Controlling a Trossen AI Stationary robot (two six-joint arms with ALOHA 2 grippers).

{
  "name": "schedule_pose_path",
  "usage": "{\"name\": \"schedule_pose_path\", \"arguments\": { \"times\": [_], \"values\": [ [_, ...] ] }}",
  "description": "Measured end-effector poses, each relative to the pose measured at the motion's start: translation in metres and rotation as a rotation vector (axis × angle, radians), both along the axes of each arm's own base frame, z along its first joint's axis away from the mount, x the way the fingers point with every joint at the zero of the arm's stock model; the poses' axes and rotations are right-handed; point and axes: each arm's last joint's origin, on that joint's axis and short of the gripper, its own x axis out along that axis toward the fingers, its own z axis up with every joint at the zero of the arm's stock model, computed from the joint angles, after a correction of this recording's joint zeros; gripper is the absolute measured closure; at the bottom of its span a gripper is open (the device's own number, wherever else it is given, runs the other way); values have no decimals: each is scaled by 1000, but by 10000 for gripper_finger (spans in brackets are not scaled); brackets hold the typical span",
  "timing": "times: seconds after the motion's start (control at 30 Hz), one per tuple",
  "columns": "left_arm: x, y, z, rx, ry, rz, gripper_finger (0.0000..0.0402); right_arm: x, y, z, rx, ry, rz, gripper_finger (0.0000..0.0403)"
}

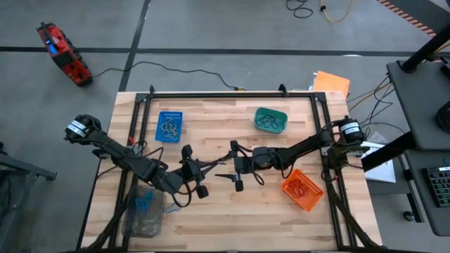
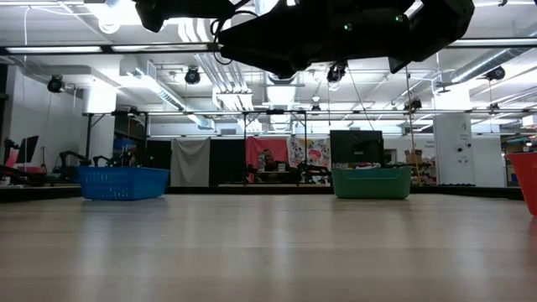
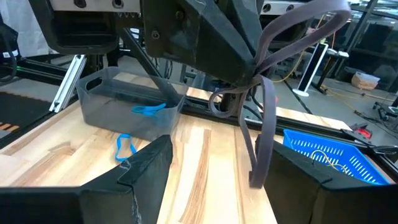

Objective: Sort rubber bands into baskets
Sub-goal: Put the violet rubberband into the green bin

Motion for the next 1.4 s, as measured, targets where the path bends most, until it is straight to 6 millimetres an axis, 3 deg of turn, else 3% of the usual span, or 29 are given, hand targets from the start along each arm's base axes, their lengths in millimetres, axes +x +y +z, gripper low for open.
{"name": "schedule_pose_path", "arguments": {
  "times": [0.2, 0.47, 0.93, 1.1, 1.3, 1.4],
  "values": [
    [0, 0, 0, 0, 0, 0, 401, 0, 0, 2, 7, -15, -1, 179],
    [3, 0, -3, -2, -3, 3, 401, 9, 1, 19, 10, -78, -3, 179],
    [4, 0, 1, -21, -47, 6, 401, 11, 1, 18, -15, -34, -13, 188],
    [5, 0, 4, -18, -65, 2, 401, 11, 1, 18, -24, -37, -14, 243],
    [5, 0, 4, -20, -68, 2, 401, 11, 0, 18, -24, -39, -15, 367],
    [5, 0, 4, -20, -68, 2, 401, 11, 0, 18, -27, -39, -15, 387]
  ]
}}
